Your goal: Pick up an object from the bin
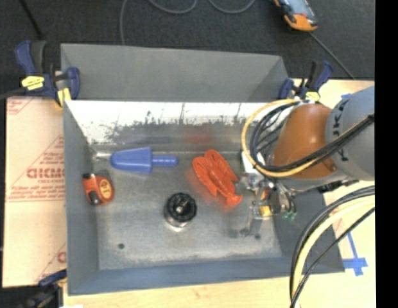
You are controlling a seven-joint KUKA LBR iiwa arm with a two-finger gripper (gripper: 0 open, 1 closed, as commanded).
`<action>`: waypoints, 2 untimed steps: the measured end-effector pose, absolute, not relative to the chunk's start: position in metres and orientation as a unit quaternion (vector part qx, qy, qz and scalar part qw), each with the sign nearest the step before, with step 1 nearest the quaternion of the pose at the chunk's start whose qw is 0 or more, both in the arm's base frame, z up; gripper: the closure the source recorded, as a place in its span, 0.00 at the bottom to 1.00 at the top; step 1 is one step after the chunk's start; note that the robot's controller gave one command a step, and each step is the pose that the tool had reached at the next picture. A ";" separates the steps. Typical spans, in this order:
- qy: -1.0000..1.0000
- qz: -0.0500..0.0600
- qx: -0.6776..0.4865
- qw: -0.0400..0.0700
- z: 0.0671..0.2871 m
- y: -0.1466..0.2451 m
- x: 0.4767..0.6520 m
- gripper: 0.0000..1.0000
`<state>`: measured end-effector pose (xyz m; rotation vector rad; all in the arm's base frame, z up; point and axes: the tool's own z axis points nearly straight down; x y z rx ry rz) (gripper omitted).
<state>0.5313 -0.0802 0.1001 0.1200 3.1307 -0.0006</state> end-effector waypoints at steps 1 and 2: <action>0.994 0.000 0.107 0.002 0.072 0.009 0.572 0.00; 0.999 -0.001 -0.037 0.002 0.091 -0.034 0.607 0.00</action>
Offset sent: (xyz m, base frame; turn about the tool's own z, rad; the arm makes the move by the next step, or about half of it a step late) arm 0.0915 0.0274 -0.0001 -0.2068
